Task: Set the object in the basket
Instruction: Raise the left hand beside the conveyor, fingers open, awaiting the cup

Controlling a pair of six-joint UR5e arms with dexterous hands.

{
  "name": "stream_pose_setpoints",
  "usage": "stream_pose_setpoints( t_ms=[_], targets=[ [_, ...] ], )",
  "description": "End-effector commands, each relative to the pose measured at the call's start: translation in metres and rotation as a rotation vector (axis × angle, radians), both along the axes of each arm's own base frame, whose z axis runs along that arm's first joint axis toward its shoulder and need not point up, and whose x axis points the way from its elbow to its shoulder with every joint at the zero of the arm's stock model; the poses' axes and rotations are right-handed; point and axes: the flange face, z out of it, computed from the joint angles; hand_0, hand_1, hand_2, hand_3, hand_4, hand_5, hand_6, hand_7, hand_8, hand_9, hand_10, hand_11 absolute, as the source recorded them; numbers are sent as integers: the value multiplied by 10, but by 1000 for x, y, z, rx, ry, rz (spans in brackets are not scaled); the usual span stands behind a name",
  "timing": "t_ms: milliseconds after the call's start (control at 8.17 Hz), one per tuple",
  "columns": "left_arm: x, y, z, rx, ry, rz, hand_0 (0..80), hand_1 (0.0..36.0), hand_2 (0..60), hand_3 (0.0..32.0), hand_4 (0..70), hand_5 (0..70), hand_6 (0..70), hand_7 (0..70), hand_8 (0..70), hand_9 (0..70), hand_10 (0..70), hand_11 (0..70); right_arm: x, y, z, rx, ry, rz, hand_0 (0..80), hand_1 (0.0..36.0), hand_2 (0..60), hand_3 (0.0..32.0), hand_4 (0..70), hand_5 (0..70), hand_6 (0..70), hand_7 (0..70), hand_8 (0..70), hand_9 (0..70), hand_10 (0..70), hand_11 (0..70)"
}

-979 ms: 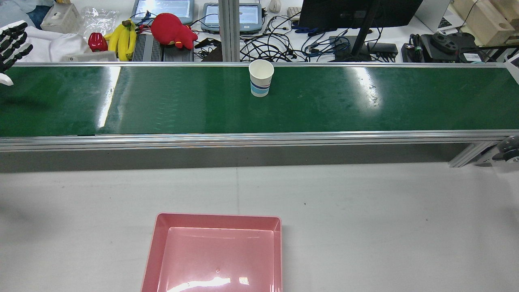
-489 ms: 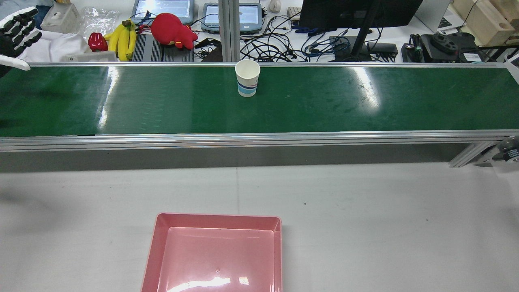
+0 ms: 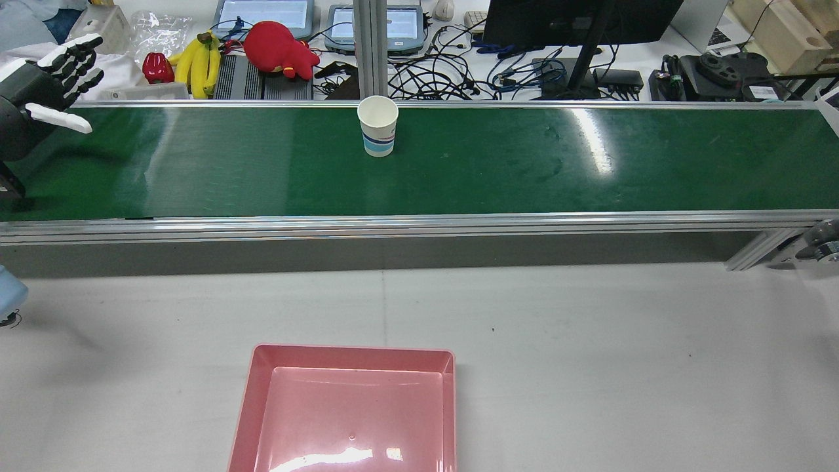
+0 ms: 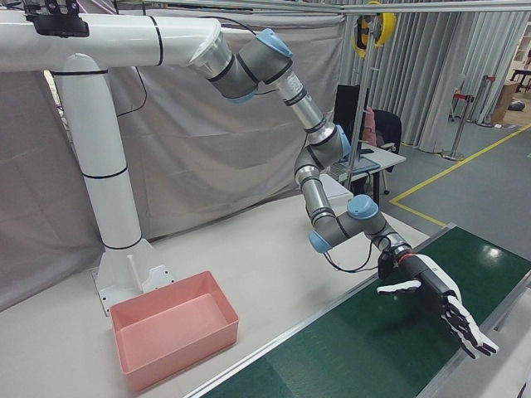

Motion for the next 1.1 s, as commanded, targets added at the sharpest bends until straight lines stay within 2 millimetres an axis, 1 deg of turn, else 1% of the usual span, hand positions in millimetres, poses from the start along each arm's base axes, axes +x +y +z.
stream_pose_setpoints(
  t_ms=[0, 245, 979],
  targets=[
    [2, 1, 3, -3, -10, -13, 568, 82, 0, 0, 27, 146, 4, 0, 0, 0, 29, 62, 0, 0, -1, 1, 0, 0, 0, 0, 0, 0, 0, 0, 0, 0, 0, 0, 0, 0],
    [1, 2, 5, -5, -12, -15, 569, 85, 0, 0, 30, 150, 5, 0, 0, 0, 29, 62, 0, 0, 0, 0, 0, 0, 0, 0, 0, 0, 0, 0, 0, 0, 0, 0, 0, 0],
    [2, 2, -1, 3, -1, -12, 569, 83, 0, 0, 31, 149, 5, 0, 0, 0, 30, 63, 0, 0, -1, 1, 0, 0, 0, 0, 0, 0, 0, 0, 0, 0, 0, 0, 0, 0]
  ],
)
